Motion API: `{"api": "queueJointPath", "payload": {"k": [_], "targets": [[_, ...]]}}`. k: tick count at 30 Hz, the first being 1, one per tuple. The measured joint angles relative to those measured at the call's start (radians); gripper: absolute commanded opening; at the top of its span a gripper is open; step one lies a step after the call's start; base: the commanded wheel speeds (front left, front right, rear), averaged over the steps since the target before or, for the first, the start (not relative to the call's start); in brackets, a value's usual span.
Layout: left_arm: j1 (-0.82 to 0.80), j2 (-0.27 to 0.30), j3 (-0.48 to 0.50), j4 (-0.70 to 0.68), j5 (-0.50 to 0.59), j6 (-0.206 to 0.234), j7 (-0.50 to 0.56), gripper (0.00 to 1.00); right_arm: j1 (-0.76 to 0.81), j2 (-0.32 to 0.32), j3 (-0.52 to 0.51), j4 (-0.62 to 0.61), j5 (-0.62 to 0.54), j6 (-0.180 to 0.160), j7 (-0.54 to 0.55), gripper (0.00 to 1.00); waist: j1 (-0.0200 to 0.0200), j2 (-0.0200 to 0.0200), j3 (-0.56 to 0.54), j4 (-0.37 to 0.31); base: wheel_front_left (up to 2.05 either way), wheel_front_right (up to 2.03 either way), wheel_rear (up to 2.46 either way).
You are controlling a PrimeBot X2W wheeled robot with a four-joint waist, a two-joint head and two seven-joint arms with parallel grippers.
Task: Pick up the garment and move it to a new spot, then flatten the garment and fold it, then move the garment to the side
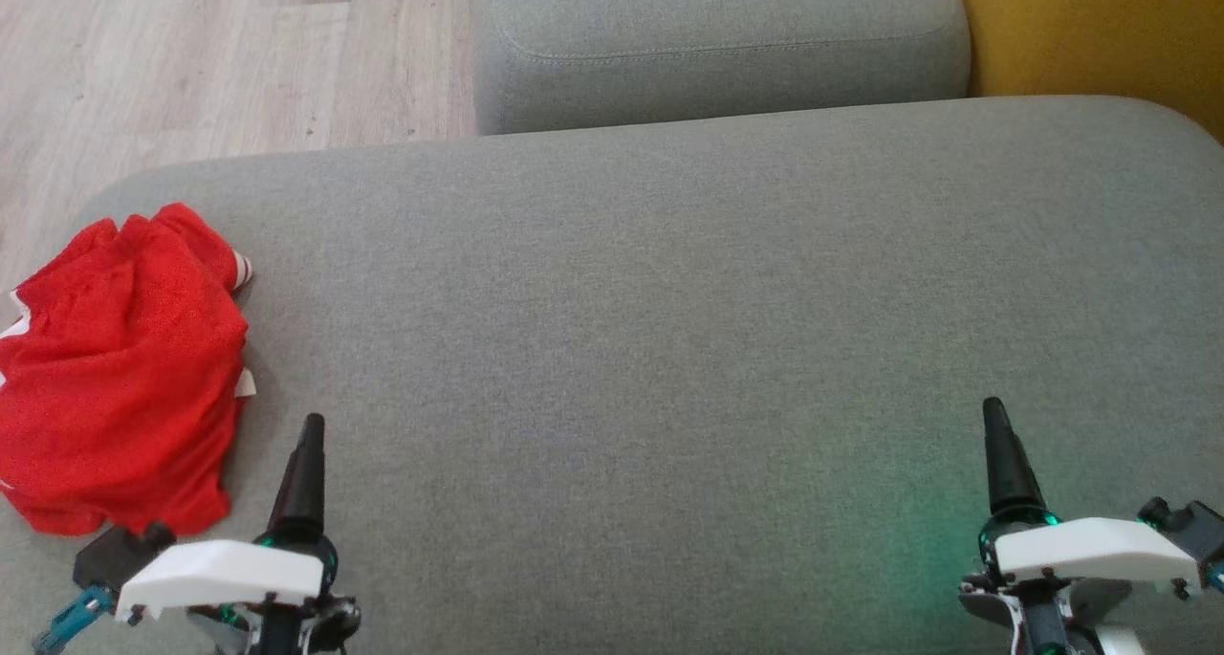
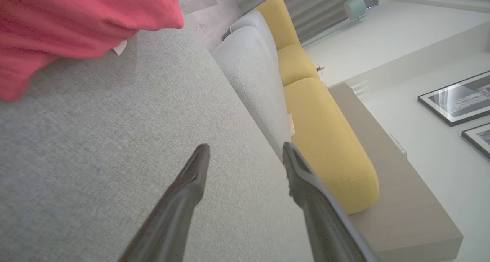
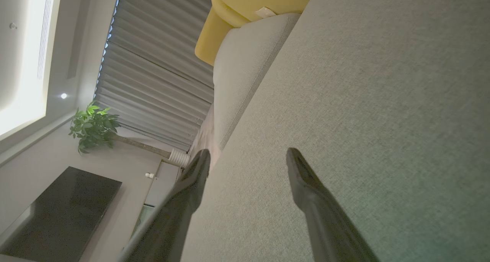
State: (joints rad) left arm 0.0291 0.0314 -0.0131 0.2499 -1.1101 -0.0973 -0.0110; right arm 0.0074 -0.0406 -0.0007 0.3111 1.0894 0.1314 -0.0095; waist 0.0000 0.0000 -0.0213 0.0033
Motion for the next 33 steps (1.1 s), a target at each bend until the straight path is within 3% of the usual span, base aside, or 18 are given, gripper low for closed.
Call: {"api": "queueJointPath", "payload": {"k": [33], "targets": [[0.011, 0.002, -0.065, -0.077, 0.426, 0.037, -0.092, 1.0, 0.0, 0.0, 0.115, -0.05, -0.407, 0.0, -0.088, 1.0, 0.0, 0.0, -0.018, 0.003, 0.0, 0.0, 0.0]]}}
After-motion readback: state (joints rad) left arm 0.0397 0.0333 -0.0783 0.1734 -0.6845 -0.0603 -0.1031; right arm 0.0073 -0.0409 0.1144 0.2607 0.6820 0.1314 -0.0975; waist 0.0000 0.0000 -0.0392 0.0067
